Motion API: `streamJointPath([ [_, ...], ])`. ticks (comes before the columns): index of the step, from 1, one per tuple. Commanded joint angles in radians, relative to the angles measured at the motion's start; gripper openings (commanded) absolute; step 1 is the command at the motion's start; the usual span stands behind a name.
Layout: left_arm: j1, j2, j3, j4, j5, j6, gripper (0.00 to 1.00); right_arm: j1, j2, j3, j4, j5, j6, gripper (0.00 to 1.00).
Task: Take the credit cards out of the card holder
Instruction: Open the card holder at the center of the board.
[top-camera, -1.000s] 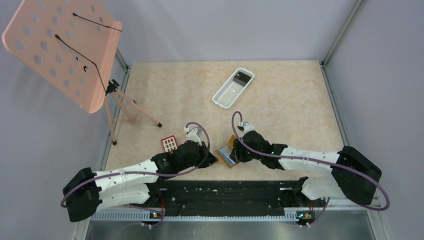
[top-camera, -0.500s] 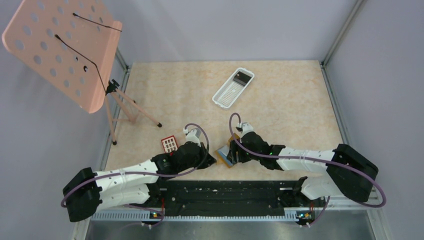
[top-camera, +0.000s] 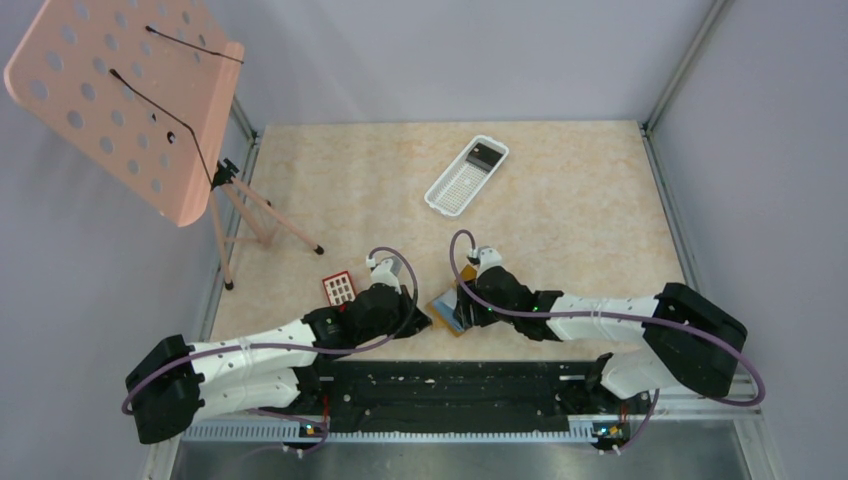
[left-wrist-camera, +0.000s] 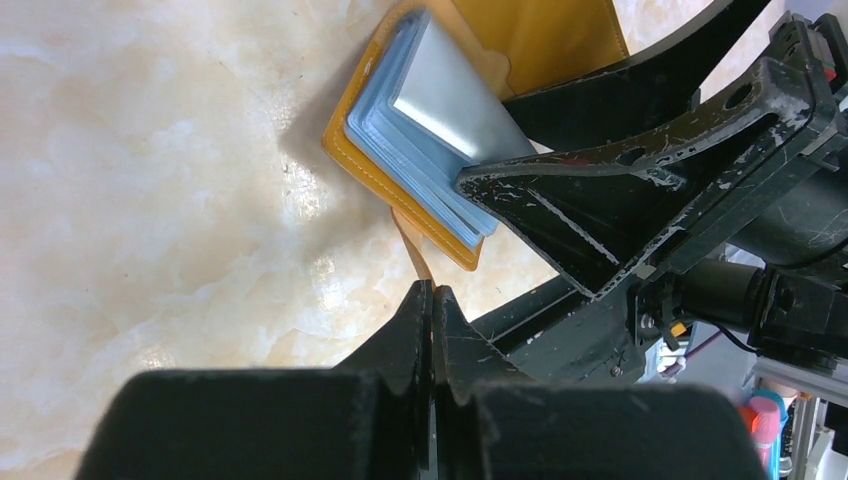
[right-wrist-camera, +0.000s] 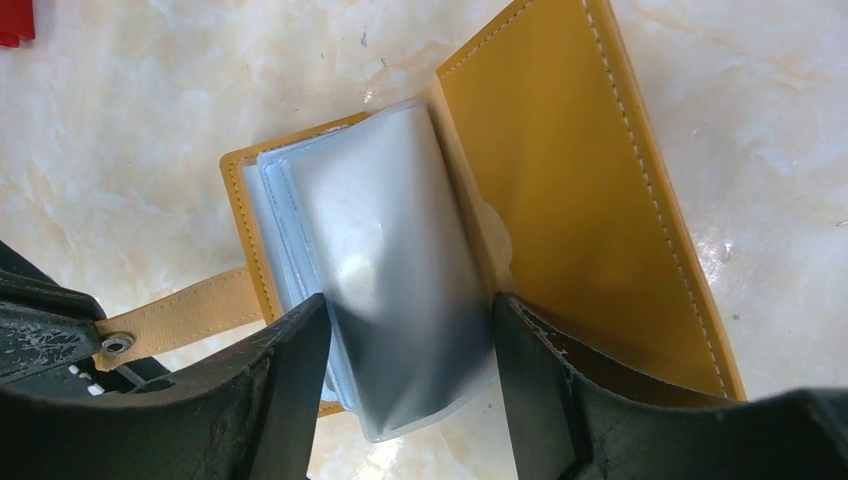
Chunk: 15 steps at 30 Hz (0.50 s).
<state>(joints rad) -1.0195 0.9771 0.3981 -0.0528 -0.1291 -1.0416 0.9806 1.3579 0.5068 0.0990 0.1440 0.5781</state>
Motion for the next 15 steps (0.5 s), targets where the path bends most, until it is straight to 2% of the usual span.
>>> streamJointPath([
  [1,0.003,-0.014,-0.012,0.015,-0.026,0.009,0.00,0.011,0.000,0.021,-0.036,0.040,-0.023,0.62],
  [5,0.003,-0.018,-0.010,0.006,-0.030,0.012,0.00,0.018,-0.032,0.017,0.005,-0.032,-0.034,0.69],
  [8,0.003,-0.021,-0.008,0.005,-0.030,0.015,0.00,0.020,-0.034,0.023,-0.001,-0.023,-0.043,0.73],
  [15,0.003,-0.032,-0.004,-0.008,-0.030,0.015,0.00,0.022,0.005,0.031,-0.033,0.025,-0.048,0.68],
])
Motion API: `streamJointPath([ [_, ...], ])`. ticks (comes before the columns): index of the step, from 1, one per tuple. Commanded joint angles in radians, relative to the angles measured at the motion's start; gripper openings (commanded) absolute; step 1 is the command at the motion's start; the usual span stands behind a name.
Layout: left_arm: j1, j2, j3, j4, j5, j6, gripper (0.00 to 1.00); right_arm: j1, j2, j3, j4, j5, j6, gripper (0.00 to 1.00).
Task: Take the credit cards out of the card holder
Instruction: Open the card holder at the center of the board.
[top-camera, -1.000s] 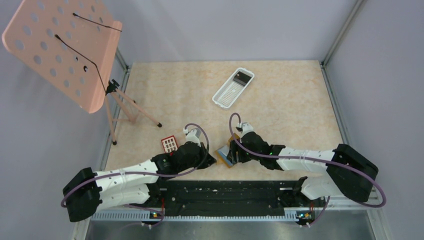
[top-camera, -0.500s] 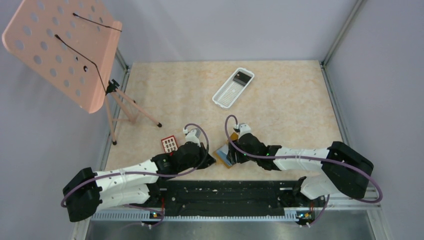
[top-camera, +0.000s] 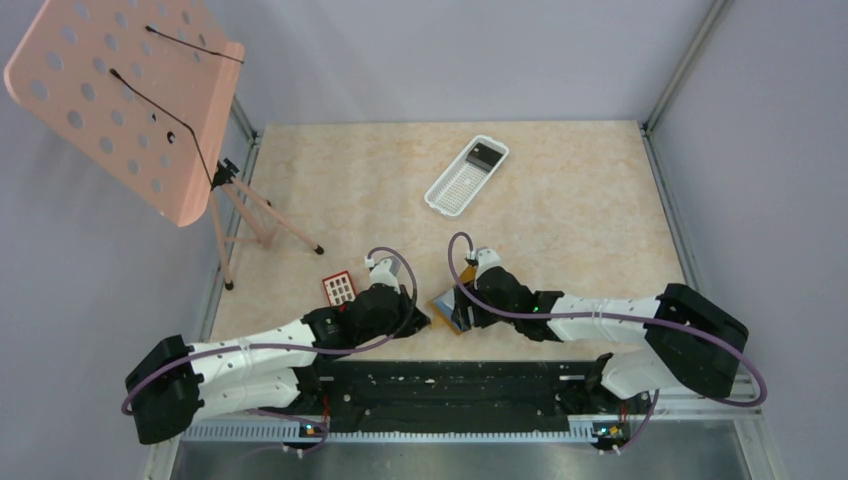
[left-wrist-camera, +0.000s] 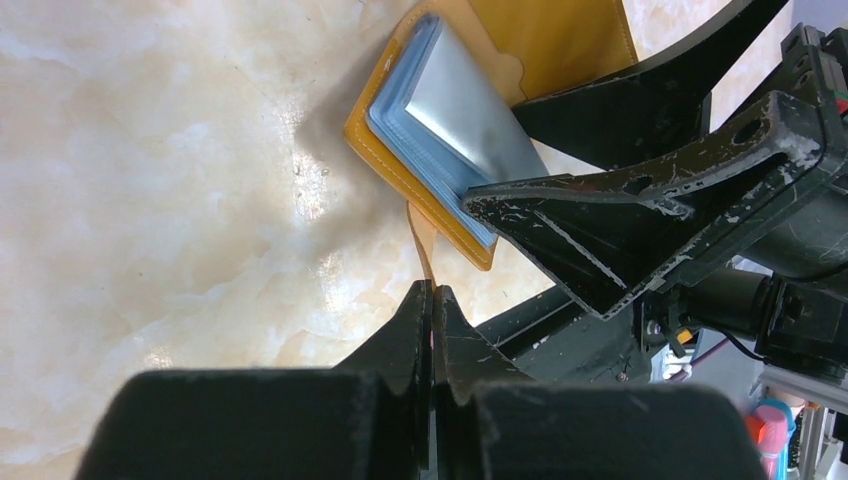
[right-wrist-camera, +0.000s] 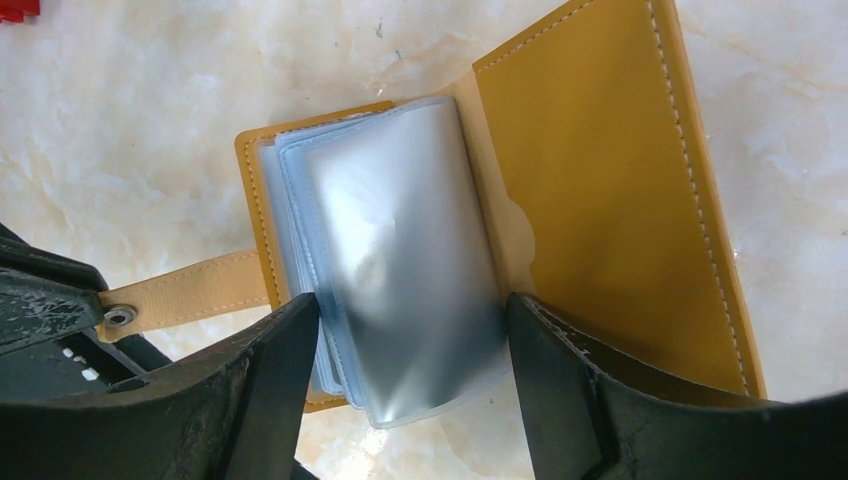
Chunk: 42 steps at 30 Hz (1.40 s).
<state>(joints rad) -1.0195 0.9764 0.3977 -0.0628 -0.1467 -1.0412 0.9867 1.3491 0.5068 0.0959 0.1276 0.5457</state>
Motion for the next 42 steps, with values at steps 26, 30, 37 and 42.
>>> streamJointPath([
  [26,0.003,0.044,0.078,-0.157,-0.136,0.003,0.19,0.019,-0.134,-0.082,0.033,0.028,0.159,0.25],
  [30,0.003,0.075,0.150,-0.179,-0.117,0.001,0.28,0.018,-0.144,-0.099,0.061,0.026,0.192,0.22],
  [37,0.003,0.192,0.240,-0.105,-0.058,0.046,0.24,0.018,-0.162,-0.128,0.114,0.020,0.245,0.21],
  [42,0.005,0.304,0.267,-0.071,-0.053,0.058,0.15,0.018,-0.194,-0.144,0.123,0.025,0.269,0.21],
])
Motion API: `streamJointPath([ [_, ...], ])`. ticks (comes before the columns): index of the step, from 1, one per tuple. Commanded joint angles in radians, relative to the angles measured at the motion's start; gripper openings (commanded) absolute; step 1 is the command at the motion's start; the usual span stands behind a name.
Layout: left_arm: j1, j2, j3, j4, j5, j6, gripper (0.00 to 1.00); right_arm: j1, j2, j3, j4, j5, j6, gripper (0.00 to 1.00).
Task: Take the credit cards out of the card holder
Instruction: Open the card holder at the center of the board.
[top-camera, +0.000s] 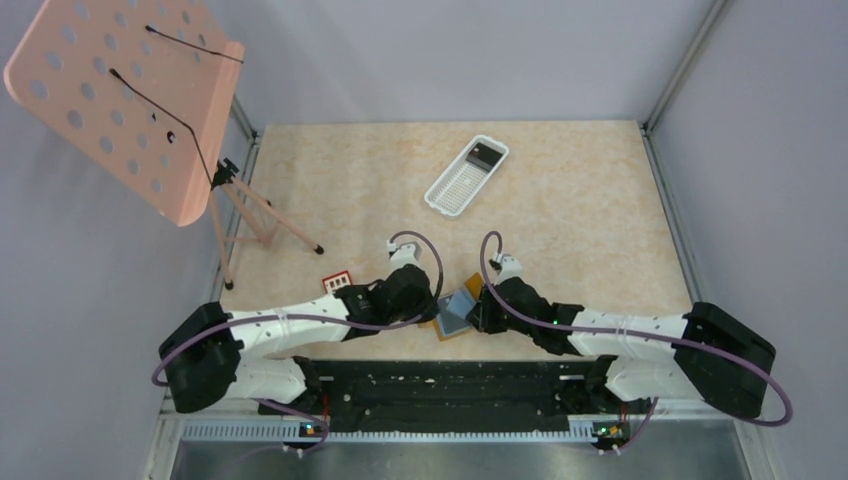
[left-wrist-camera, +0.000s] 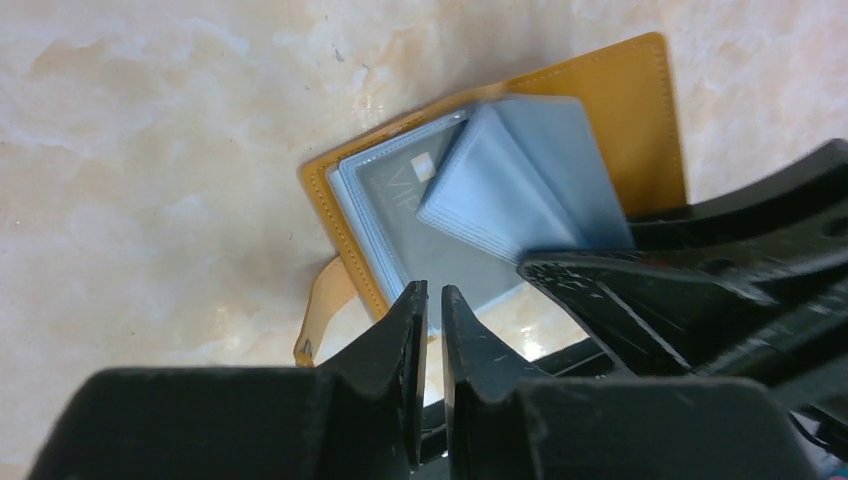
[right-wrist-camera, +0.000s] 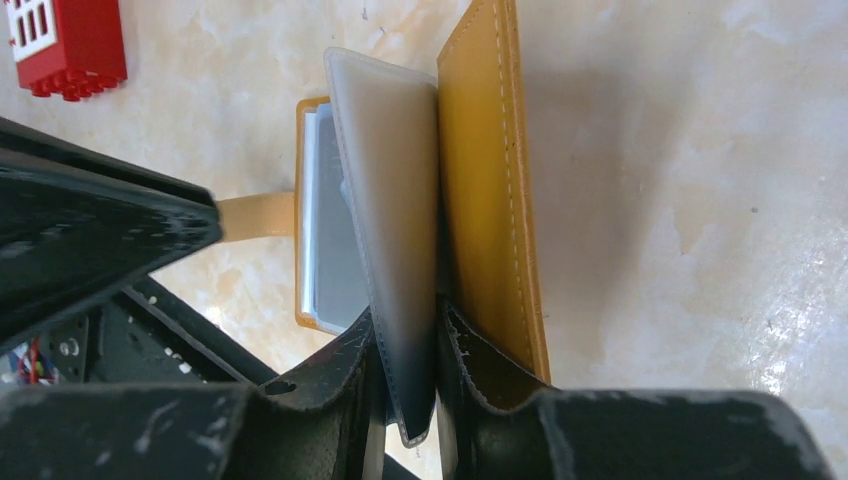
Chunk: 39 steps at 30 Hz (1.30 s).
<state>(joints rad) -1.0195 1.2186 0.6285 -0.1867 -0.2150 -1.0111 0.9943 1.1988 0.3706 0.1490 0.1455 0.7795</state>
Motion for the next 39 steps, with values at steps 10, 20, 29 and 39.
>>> streamJointPath([
  [10,0.009,0.197,0.077,0.095,0.060,0.037,0.09,0.011,-0.042,-0.017,0.087,0.002,0.045,0.24],
  [20,0.012,0.278,0.119,0.120,0.086,0.049,0.08,0.012,-0.053,-0.024,0.085,-0.004,0.057,0.27],
  [29,0.013,0.323,0.144,0.135,0.099,0.048,0.07,0.011,-0.144,-0.021,-0.019,0.065,0.044,0.54],
  [39,0.015,0.367,0.186,0.156,0.134,0.049,0.07,0.011,-0.289,0.003,-0.175,0.139,-0.015,0.57],
])
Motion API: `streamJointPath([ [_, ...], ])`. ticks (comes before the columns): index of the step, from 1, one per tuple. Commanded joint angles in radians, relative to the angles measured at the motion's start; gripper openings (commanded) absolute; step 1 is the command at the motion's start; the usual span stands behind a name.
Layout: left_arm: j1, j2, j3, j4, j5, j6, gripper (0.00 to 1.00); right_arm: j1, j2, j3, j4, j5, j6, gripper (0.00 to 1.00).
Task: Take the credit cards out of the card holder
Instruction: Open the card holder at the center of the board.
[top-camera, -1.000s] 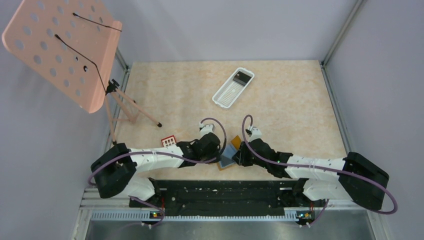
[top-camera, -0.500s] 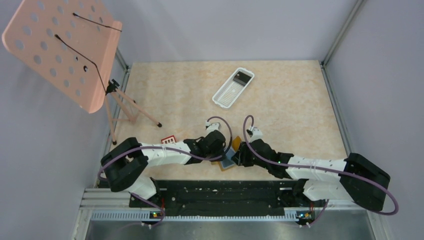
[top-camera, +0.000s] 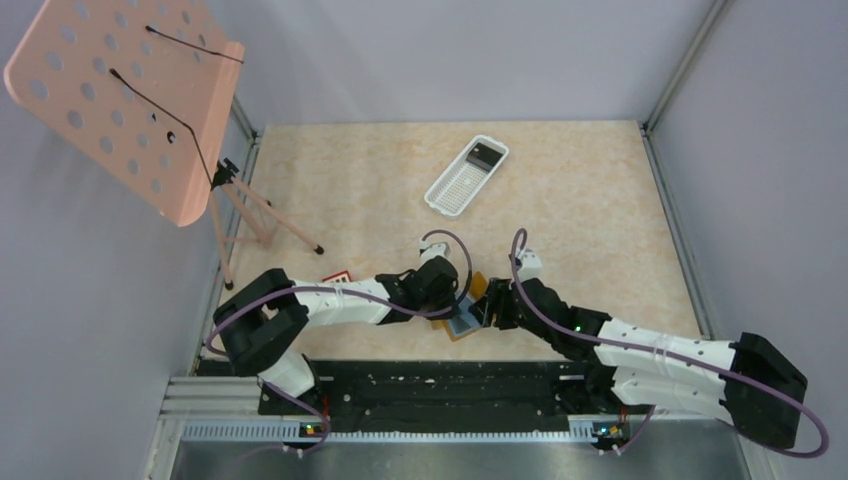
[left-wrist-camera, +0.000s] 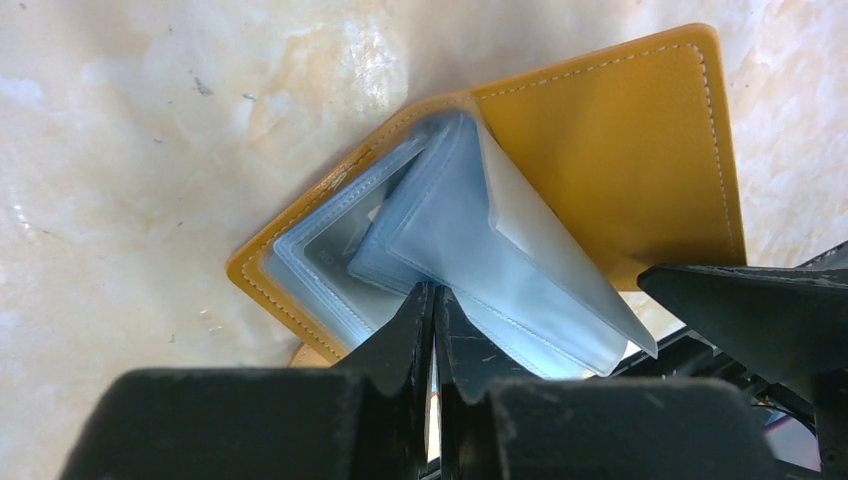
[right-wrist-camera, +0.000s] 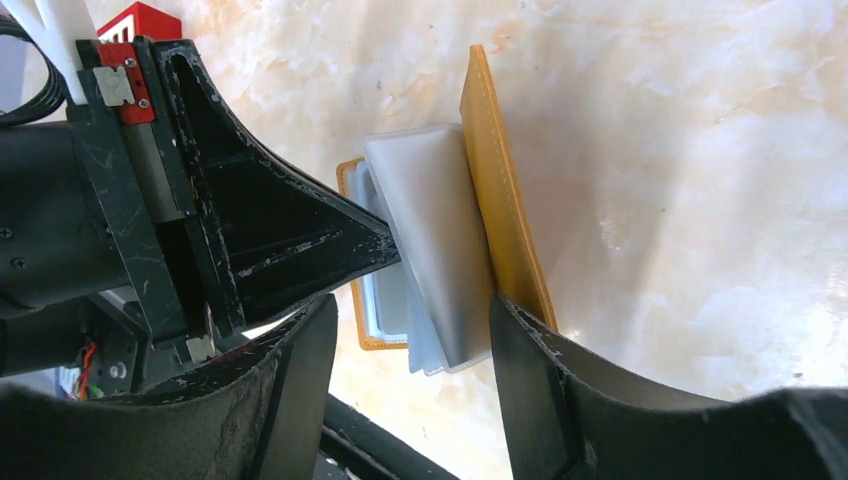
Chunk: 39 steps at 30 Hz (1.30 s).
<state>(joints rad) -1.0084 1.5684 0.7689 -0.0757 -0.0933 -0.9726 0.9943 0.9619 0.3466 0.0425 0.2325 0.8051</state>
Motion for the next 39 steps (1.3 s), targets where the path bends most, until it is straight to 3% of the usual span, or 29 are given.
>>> streamJointPath([
  [1,0.005,0.020,0.051,0.045,0.012,0.011,0.07,0.012,-0.065,0.029,-0.079,0.050,-0.050,0.57],
  [22,0.045,0.096,0.179,0.052,0.034,0.051,0.07,0.011,-0.222,0.058,-0.183,0.021,-0.119,0.45],
  [28,0.063,0.129,0.210,0.067,0.061,0.058,0.07,0.012,-0.254,0.067,-0.172,0.000,-0.121,0.46],
  [39,0.128,0.187,0.234,0.100,0.139,0.070,0.07,0.011,-0.087,0.059,-0.049,-0.053,-0.164,0.47],
])
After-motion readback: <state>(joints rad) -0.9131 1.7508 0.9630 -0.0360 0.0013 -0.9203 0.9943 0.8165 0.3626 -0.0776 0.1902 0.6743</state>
